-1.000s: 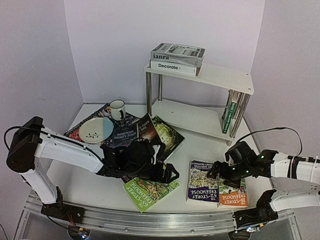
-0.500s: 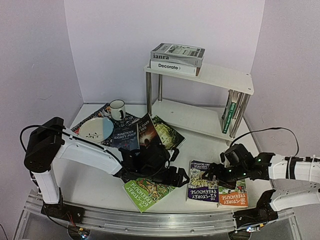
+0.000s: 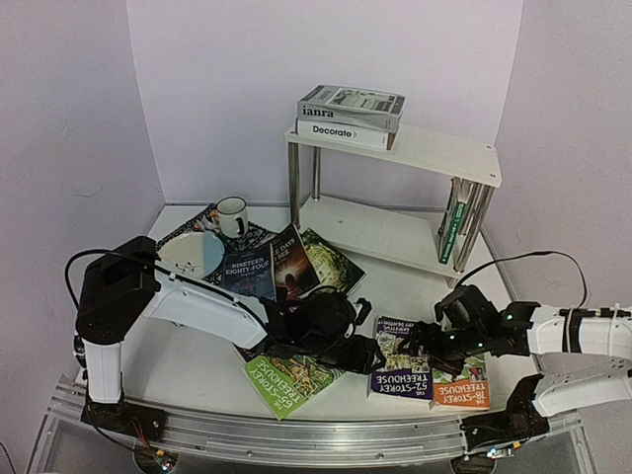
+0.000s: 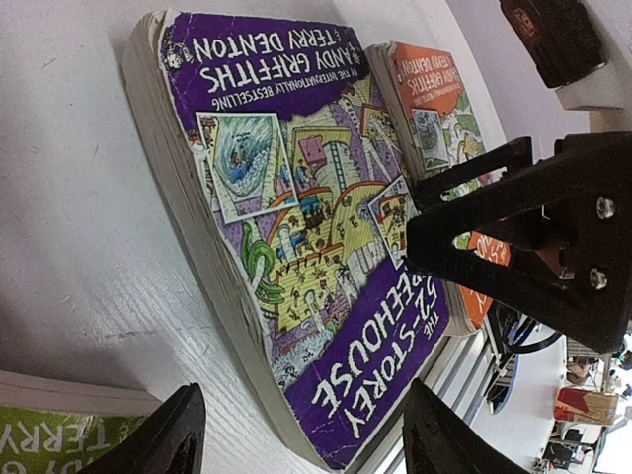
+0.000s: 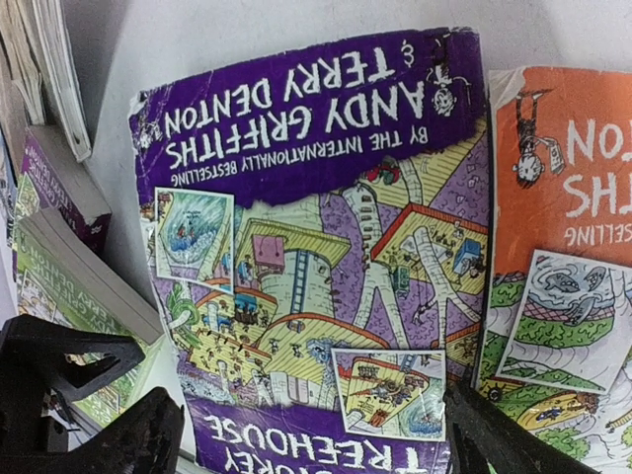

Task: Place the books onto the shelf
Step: Move the book to the corner of the board.

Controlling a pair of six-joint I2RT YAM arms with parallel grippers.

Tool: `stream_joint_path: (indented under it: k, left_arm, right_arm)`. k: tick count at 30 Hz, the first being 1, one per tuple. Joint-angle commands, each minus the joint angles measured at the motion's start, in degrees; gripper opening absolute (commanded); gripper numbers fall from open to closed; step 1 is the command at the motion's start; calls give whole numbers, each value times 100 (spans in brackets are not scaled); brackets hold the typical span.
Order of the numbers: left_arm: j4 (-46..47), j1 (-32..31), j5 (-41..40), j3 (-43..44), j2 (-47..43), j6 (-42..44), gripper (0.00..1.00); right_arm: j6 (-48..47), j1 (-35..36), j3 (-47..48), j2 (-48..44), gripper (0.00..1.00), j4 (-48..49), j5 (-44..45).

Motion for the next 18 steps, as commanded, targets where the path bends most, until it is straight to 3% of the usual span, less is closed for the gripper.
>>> stream_joint_path:
  k: [1, 10, 18]
  left_arm:
    - [117, -20, 0, 305, 198, -85, 67]
    - [-51, 2, -130, 483, 540, -193, 65]
    - [-108, 23, -138, 431, 463, -107, 62]
  right_arm:
    - [250, 59, 30, 224, 93, -1195, 465]
    - [286, 60, 236, 607, 88, -1711, 887]
    - [-23, 61, 136, 710, 72, -852, 213]
